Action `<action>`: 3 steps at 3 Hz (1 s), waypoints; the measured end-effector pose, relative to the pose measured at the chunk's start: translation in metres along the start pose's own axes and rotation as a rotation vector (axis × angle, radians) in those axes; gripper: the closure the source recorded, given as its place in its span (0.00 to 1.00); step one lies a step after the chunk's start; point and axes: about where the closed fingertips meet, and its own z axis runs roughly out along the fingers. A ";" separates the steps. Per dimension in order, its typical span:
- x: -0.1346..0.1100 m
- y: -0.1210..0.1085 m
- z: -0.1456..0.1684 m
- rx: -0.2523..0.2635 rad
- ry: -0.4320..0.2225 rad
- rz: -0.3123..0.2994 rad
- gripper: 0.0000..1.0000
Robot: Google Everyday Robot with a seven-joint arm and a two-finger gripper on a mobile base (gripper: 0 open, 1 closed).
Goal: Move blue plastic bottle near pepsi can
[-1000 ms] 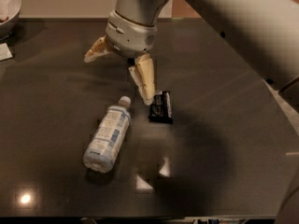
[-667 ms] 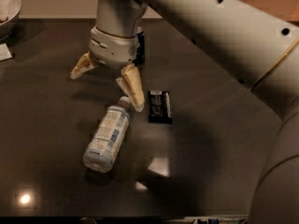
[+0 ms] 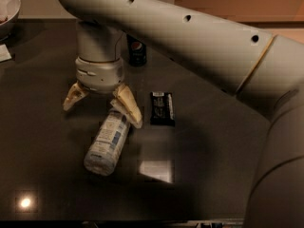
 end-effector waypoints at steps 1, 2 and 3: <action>-0.007 0.005 0.012 -0.040 0.003 -0.036 0.00; -0.010 0.015 0.015 -0.069 0.007 -0.036 0.19; -0.008 0.019 0.013 -0.073 0.019 -0.024 0.41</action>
Offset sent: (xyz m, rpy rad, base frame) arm -0.0419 -0.0523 -0.0107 -0.2071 0.0904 0.0948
